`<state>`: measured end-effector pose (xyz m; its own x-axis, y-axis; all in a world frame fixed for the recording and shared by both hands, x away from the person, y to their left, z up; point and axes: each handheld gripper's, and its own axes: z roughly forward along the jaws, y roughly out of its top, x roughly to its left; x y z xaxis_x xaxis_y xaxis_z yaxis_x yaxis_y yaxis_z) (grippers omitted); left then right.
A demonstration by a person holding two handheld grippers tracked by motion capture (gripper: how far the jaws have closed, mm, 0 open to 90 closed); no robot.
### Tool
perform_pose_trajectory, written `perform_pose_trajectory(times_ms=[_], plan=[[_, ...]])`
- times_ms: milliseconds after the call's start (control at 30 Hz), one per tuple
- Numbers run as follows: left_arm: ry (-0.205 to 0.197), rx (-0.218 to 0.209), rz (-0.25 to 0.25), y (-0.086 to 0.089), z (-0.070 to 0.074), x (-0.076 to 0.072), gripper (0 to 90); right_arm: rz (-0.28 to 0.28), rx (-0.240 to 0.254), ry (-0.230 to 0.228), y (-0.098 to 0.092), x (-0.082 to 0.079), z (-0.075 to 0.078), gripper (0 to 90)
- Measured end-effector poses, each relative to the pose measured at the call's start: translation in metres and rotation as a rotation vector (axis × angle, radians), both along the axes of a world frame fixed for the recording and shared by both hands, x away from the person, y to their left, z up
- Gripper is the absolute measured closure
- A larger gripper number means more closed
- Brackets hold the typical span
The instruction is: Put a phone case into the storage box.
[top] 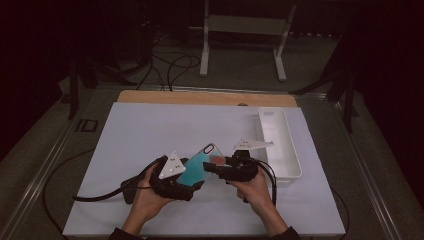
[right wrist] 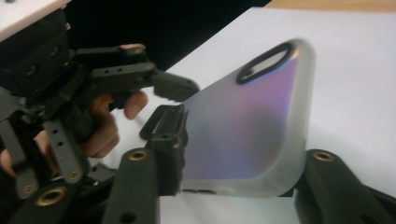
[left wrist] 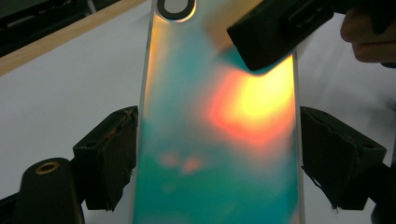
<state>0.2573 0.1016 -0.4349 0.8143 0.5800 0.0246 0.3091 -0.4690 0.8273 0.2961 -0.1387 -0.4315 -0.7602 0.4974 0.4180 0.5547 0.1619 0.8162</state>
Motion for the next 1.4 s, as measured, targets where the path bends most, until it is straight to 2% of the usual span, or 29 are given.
perform_pose_trajectory(times_ms=[100,133,167,200,400,433,800,1033,1200,1267,1300,1400], plan=[[0.0,0.004,-0.001,0.0,0.0,0.0,16.7,0.024,0.018,0.019,0.001,0.0,0.0,64.8],[0.0,0.006,-0.001,0.0,-0.001,0.0,16.7,0.024,0.018,0.019,0.001,0.0,0.0,64.8],[-0.001,0.006,-0.001,-0.001,-0.001,0.0,16.7,0.039,0.038,0.037,0.002,0.0,0.0,70.8],[-0.001,0.006,0.0,-0.001,-0.001,0.0,16.7,0.044,0.046,0.041,0.002,0.0,0.0,72.3],[0.001,0.011,0.006,-0.002,-0.002,0.001,16.7,0.056,0.057,0.034,0.004,-0.002,0.001,77.3],[-0.003,0.024,0.011,-0.003,-0.003,0.001,16.7,0.053,0.048,0.026,0.006,-0.004,0.001,79.2],[-0.004,0.028,0.023,-0.003,-0.005,0.002,16.3,0.038,0.058,0.002,0.011,-0.007,0.002,81.2],[0.009,-0.002,0.011,0.002,-0.003,0.004,14.4,0.034,0.06,-0.041,0.006,-0.009,0.007,81.8],[0.061,-0.032,-0.041,0.002,-0.006,0.007,8.9,0.051,0.077,-0.06,0.002,-0.011,0.01,81.8],[0.061,-0.032,-0.041,0.002,-0.006,0.007,8.5,0.059,0.081,-0.067,0.001,-0.011,0.01,81.8],[0.08,-0.049,-0.061,0.003,-0.009,0.009,8.5,0.059,0.081,-0.067,0.001,-0.011,0.01,81.8],[0.091,-0.049,-0.07,0.002,-0.01,0.009,8.8,0.087,0.105,-0.078,0.001,-0.012,0.012,81.8]])
